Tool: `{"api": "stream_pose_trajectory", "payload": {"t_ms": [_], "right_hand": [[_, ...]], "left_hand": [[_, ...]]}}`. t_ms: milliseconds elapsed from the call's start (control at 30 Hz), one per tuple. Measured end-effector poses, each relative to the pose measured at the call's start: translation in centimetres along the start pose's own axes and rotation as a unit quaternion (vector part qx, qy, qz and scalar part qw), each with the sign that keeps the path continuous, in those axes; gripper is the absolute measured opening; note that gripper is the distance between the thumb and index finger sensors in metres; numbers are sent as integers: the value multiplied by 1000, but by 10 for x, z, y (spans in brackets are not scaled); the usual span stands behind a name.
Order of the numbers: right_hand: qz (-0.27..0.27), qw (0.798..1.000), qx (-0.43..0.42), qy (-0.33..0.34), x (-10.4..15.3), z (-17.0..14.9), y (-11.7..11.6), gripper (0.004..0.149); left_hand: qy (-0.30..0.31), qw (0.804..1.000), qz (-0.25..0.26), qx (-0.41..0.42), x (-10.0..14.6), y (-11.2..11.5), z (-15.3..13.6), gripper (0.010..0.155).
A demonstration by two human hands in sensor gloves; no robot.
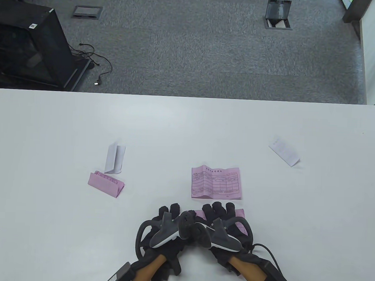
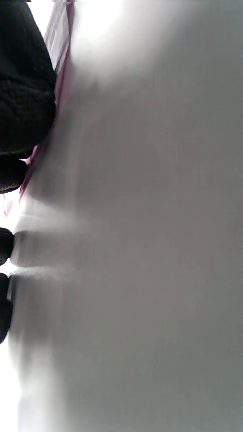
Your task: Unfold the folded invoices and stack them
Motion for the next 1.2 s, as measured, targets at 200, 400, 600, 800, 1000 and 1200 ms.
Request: {"api": "stream_pose_trajectory", "payload": {"t_ms": [200, 400, 600, 800, 1000, 1200], "right_hand": [[16, 1000, -3, -14, 1, -10, -1, 55], [12, 999, -7, -32, 8, -26, -5, 55], [11, 999, 1, -49, 18, -44, -7, 54], [22, 997, 17, -70, 28, -64, -10, 55], [31, 995, 12, -94, 40, -91, -14, 55], [34, 994, -4, -108, 47, -104, -18, 55]], "left_hand": [[-3, 1000, 0, 5, -1, 0, -2, 75], [-2, 1000, 1, 3, -1, 1, -3, 74], [-4, 1000, 0, 3, -2, 1, -3, 74], [-4, 1000, -1, 4, -2, 1, -4, 74], [-5, 1000, -1, 4, -2, 1, -4, 74], [-5, 1000, -2, 5, -2, 1, -4, 75]]}}
Point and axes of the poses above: the tracker on the back of each hand, its own z axis roughly to the thumb side, its own x axis roughly from the fingertips to the wrist, y = z × x, the point moved 3 cm from there along -x, roughly from the wrist to the fingertips, and after that the axes turned 5 degrees about z, right-handed, at the moved point
